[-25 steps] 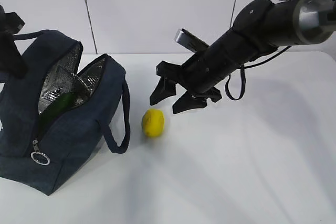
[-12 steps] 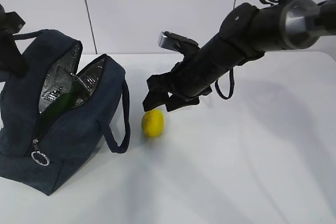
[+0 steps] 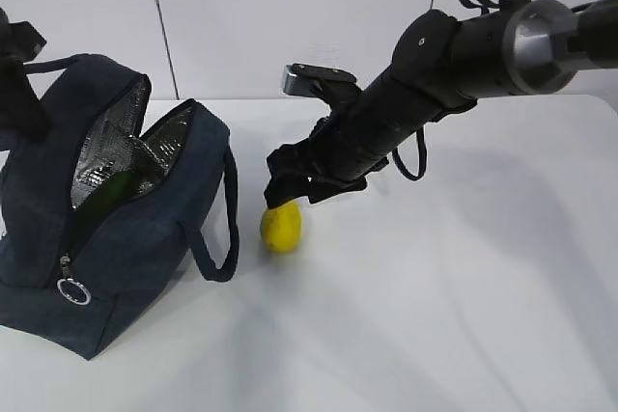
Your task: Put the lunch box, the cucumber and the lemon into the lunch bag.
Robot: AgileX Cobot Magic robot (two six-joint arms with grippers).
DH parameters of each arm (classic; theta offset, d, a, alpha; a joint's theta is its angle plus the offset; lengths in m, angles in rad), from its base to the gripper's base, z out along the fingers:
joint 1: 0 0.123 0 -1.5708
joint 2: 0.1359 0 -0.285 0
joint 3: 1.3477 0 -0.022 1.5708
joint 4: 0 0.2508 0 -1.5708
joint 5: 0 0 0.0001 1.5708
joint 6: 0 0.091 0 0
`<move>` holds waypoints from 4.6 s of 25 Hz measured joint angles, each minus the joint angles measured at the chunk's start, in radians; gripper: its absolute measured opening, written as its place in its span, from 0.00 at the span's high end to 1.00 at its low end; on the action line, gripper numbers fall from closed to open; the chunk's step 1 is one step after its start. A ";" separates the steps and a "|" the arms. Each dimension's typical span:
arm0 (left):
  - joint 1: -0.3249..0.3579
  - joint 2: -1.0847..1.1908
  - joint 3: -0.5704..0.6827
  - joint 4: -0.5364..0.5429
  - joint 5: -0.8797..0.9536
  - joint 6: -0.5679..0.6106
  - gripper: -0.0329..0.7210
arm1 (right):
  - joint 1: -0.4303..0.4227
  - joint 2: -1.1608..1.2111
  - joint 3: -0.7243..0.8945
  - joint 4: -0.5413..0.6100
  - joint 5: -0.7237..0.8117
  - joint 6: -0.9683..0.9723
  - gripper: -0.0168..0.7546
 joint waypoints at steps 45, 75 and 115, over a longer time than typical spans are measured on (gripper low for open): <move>0.000 0.000 0.000 -0.007 -0.004 0.000 0.95 | 0.000 0.088 0.000 0.092 -0.073 0.164 0.35; 0.000 0.000 0.000 -0.009 -0.005 0.000 0.95 | 0.000 0.090 0.000 0.101 -0.086 0.138 0.35; 0.000 0.000 0.000 -0.011 -0.006 0.000 0.95 | 0.000 0.110 -0.002 0.149 -0.073 0.071 0.48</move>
